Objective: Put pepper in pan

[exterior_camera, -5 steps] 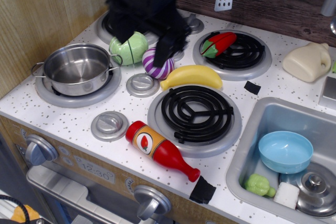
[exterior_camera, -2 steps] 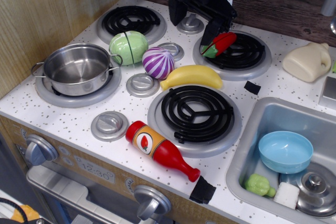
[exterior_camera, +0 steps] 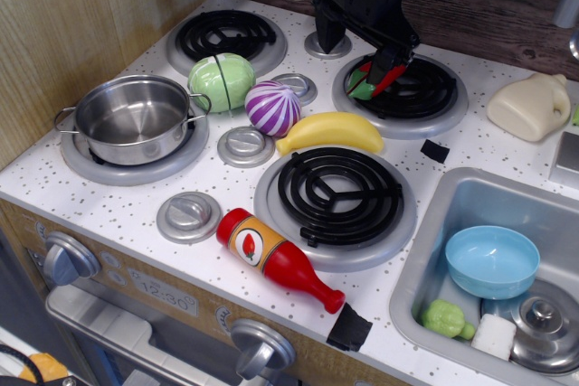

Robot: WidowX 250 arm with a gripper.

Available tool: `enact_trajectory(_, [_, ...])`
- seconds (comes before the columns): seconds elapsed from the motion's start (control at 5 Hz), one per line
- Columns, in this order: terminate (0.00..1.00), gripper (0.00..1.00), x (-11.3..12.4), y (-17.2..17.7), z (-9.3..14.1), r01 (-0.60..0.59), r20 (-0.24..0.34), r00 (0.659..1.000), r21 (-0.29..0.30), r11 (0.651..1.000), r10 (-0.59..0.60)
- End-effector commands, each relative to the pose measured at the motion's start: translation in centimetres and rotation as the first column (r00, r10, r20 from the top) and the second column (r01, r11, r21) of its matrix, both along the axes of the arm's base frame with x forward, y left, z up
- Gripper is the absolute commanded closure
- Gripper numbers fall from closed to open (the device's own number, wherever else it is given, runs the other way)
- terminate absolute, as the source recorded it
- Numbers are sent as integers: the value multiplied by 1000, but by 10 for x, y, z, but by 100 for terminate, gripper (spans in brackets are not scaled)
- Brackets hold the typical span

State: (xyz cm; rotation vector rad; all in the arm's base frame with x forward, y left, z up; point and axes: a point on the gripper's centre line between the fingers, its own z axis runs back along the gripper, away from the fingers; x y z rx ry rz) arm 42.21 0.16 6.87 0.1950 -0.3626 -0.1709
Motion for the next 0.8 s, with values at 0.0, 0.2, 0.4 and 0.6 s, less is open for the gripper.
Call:
enact_trajectory(0.0, [0, 0, 26, 2, 1, 59, 75, 995, -1, 998, -58])
enact_trajectory(0.2, [0, 0, 34, -3, -14, 84, 88, 993, -32, 996, -81])
enact_trajectory(0.4, [0, 100, 33, -9, -17, 54, 86, 995, -47, 997, -50])
enact_trajectory(0.6, [0, 100, 25, -9, 0, 34, 51, 998, -30, 999, -33])
